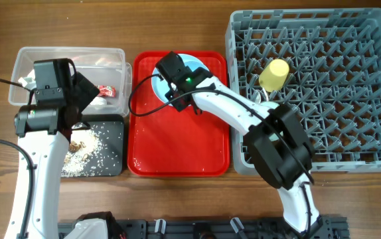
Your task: Sort waste into correct bins and load items into the dishwasher rack
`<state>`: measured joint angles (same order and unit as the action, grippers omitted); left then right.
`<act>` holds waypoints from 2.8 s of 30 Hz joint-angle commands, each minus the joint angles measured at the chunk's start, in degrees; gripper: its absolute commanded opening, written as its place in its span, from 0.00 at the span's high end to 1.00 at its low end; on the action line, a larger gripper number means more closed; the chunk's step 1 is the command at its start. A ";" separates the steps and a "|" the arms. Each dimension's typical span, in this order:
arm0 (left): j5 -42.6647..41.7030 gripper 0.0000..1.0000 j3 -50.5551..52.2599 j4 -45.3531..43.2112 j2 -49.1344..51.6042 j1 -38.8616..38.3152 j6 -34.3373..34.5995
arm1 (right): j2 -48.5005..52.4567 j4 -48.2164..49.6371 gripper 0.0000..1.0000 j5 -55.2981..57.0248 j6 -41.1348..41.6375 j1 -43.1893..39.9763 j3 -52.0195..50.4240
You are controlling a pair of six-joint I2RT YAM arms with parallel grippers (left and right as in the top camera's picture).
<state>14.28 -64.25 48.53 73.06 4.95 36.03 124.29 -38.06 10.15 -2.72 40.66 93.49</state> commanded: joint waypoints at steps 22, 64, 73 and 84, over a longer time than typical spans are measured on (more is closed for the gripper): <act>0.35 0.00 -0.70 -0.02 -0.50 0.26 -0.90 | -19.58 0.26 0.96 -14.01 1.36 -4.20 11.63; 0.35 0.00 -0.70 -0.02 -0.50 0.26 -0.90 | 11.26 24.30 0.61 -103.12 29.55 -55.04 9.92; 0.35 0.00 -0.70 -0.02 -0.50 0.26 -0.90 | 10.40 23.56 0.44 -103.12 32.89 -59.25 9.92; 0.35 0.00 -0.70 -0.02 -0.50 0.26 -0.90 | 8.24 23.43 0.39 -102.84 33.11 -66.27 9.92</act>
<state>14.28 -64.25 48.60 73.08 4.95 36.03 134.41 -14.55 -89.34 30.35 -23.38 103.48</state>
